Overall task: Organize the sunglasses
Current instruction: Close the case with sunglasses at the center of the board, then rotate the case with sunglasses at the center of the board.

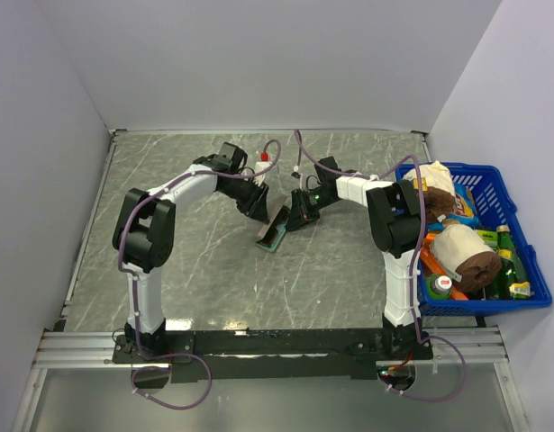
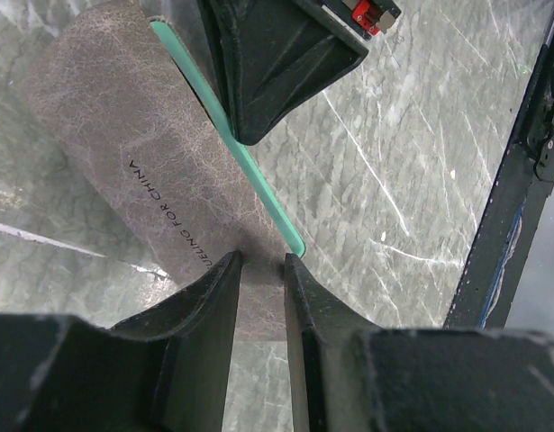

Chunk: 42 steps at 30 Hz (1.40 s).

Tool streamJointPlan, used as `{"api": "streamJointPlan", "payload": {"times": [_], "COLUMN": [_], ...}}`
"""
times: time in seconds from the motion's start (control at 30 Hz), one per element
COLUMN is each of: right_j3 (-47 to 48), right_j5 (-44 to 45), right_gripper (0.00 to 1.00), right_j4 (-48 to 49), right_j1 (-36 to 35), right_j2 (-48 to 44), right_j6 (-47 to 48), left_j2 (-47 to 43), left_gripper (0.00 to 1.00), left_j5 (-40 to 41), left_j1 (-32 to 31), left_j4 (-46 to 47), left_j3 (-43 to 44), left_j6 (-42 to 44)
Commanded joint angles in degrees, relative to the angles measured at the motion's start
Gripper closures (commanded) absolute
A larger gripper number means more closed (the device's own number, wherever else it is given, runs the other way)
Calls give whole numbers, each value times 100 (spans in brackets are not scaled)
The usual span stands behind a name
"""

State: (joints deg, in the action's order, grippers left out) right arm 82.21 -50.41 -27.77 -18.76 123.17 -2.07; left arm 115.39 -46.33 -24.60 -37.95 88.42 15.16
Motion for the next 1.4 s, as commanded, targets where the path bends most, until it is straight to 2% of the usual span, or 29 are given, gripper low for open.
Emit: {"api": "streamJointPlan", "payload": {"times": [0.0,0.6,0.7,0.73,0.8,0.83,0.87,0.9,1.0,1.03,1.07,1.1,1.23,1.3,1.33,1.37], "right_j3": [102,128,137,137,154,154,146,137,137,146,154,172,269,278,251,216], "right_j5": [-197,-206,-206,-180,-153,-136,-101,-92,-65,-39,-4,75,330,400,496,593], "right_gripper": [75,75,75,74,68,64,56,52,42,39,35,33,22,13,2,0], "right_j4": [123,70,44,44,-18,-27,-44,-62,-210,-264,-342,-404,-1017,-1186,-1265,-1283], "right_j1": [-22,-5,22,48,75,92,144,171,294,320,347,417,610,681,759,769], "right_j2": [101,93,-21,-56,-179,-241,-363,-434,-698,-768,-899,-970,-1418,-1594,-1821,-1945], "right_j6": [4,22,57,66,110,127,171,163,373,408,487,523,917,1067,1207,1269], "left_j2": [326,405,273,212,36,-25,-148,-210,-394,-430,-482,-491,-430,-351,-325,-272], "left_gripper": [68,68,65,57,47,39,33,27,14,5,1,3,3,4,4,4], "left_j5": [177,273,396,431,519,554,589,677,853,1001,1072,1125,1537,1731,1776,1898], "left_j1": [-264,-379,-361,-361,-335,-335,-326,-317,-317,-317,-326,-326,-335,-379,-405,-457], "left_j4": [16,8,7,7,16,25,25,34,60,95,121,139,148,174,157,183], "left_j3": [0,-9,35,52,70,79,79,70,52,35,0,0,8,8,17,17], "left_j6": [-30,-22,5,5,14,31,31,40,57,49,31,40,23,-21,-4,-21]}}
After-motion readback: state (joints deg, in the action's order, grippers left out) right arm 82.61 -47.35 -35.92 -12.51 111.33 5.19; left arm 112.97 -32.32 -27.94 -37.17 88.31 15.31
